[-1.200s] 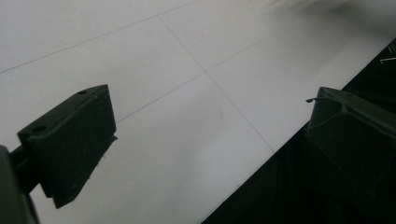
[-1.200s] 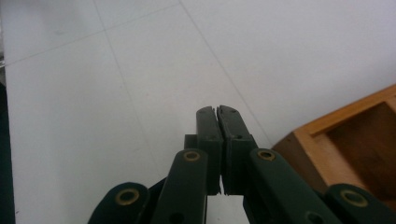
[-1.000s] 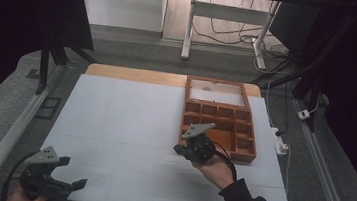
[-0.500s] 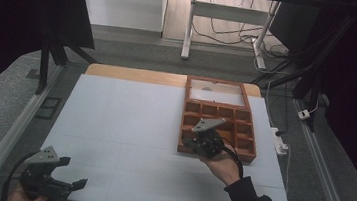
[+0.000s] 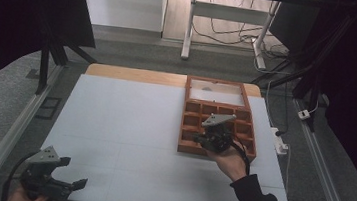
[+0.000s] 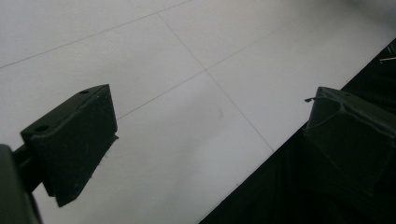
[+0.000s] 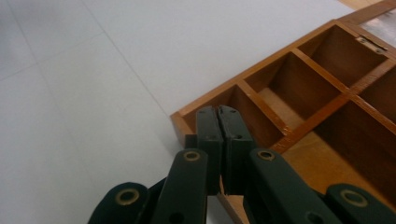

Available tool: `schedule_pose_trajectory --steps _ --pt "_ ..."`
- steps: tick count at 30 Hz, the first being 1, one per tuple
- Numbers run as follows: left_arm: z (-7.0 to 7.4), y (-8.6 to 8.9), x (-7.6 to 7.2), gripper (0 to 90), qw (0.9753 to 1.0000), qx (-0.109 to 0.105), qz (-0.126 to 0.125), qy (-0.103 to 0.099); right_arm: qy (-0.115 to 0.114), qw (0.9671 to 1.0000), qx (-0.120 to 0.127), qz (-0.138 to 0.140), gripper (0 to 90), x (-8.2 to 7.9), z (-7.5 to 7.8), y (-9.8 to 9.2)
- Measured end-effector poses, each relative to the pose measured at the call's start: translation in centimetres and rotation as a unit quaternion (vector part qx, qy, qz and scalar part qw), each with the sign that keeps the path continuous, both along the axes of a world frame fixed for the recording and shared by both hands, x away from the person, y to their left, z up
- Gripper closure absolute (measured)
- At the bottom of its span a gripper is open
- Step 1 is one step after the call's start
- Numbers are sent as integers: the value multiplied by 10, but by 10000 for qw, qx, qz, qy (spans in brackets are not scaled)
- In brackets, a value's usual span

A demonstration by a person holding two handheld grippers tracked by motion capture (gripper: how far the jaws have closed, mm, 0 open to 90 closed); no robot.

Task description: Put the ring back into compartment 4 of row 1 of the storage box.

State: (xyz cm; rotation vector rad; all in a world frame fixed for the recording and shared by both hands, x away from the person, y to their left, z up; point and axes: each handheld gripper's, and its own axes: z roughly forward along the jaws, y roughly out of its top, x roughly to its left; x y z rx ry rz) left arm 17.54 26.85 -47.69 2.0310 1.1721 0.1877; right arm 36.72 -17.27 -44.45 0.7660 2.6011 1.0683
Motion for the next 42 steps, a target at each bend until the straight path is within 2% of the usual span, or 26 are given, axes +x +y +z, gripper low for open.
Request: schedule_pose_trajectory --steps 17,27,32,42 --pt "0 -1 0 17 10000 57 16 15 -31 9980 135 -623 877 25 2 -34" --pt "0 -1 1 16 10000 64 59 43 -50 9949 195 -993 877 41 3 -56" --pt "0 -1 1 16 9999 68 67 55 -67 9921 198 -1236 877 52 2 -70" --pt "-1 -1 2 16 9999 66 99 69 -125 9886 181 -1487 877 64 4 -86"
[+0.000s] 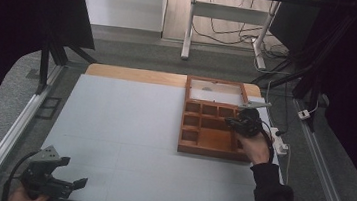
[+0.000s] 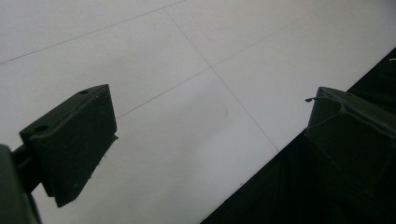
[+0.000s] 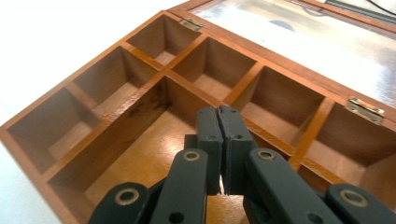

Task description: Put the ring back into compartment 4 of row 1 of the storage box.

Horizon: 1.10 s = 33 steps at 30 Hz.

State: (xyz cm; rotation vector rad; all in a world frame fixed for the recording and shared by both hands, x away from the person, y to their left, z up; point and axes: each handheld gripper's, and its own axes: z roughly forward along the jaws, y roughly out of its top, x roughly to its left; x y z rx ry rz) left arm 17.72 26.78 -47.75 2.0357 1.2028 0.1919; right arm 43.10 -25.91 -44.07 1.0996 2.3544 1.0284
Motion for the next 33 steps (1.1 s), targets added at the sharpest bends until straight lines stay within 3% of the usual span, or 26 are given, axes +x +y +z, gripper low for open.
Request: schedule_pose_trajectory --steps 20,33 --pt "0 1 1 16 10000 -19 38 36 -151 9988 -81 -454 877 23 -1 -24" --pt "0 0 1 16 10000 7 30 60 -121 9971 -158 -740 877 38 -5 -38"
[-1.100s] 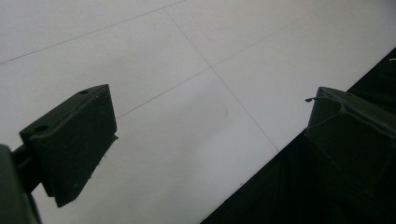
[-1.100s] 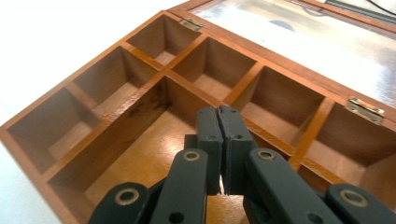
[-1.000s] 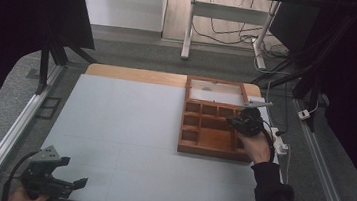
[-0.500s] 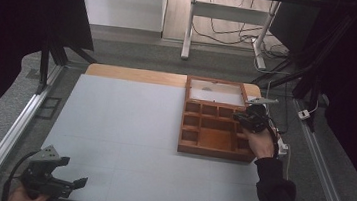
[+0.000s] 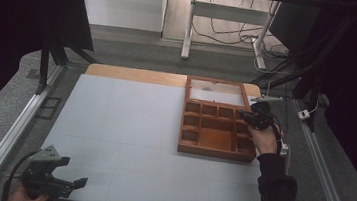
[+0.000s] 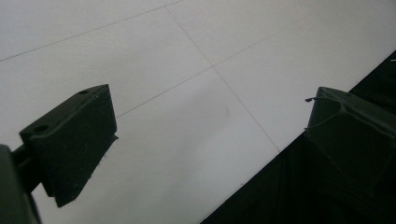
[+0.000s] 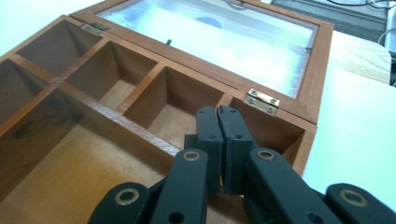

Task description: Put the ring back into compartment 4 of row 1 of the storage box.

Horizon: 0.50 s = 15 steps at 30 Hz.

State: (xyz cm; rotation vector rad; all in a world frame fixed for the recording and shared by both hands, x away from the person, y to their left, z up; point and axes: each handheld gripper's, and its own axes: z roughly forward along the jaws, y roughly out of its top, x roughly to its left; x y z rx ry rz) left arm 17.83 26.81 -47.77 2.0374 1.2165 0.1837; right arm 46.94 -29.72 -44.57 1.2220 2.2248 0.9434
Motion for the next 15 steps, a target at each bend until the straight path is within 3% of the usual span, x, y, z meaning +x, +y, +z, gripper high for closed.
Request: schedule_pose_trajectory --steps 15 --pt "0 0 0 17 10000 14 -5 10 117 9997 -91 -178 876 16 -15 -2"
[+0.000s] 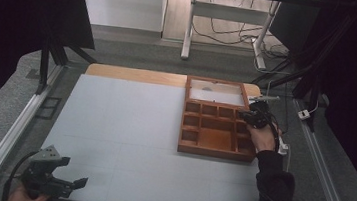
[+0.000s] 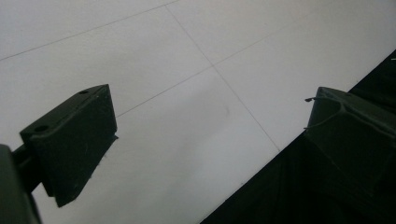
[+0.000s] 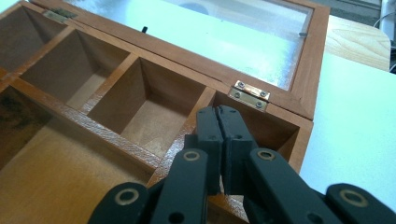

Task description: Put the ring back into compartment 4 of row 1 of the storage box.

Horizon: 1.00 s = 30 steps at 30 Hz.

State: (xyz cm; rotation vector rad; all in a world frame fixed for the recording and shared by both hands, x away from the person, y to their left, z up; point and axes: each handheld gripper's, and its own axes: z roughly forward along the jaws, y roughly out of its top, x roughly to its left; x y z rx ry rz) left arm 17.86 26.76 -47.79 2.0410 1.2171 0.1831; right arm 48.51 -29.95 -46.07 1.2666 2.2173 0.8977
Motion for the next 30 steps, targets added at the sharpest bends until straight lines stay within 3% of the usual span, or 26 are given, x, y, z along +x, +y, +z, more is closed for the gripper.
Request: schedule_pose_trajectory --steps 18,30 --pt "0 0 0 18 10000 12 -14 7 182 9995 -241 -89 870 9 -17 -2" --pt "0 0 0 17 10000 6 -11 1 67 9998 -94 -136 806 6 -8 -2"
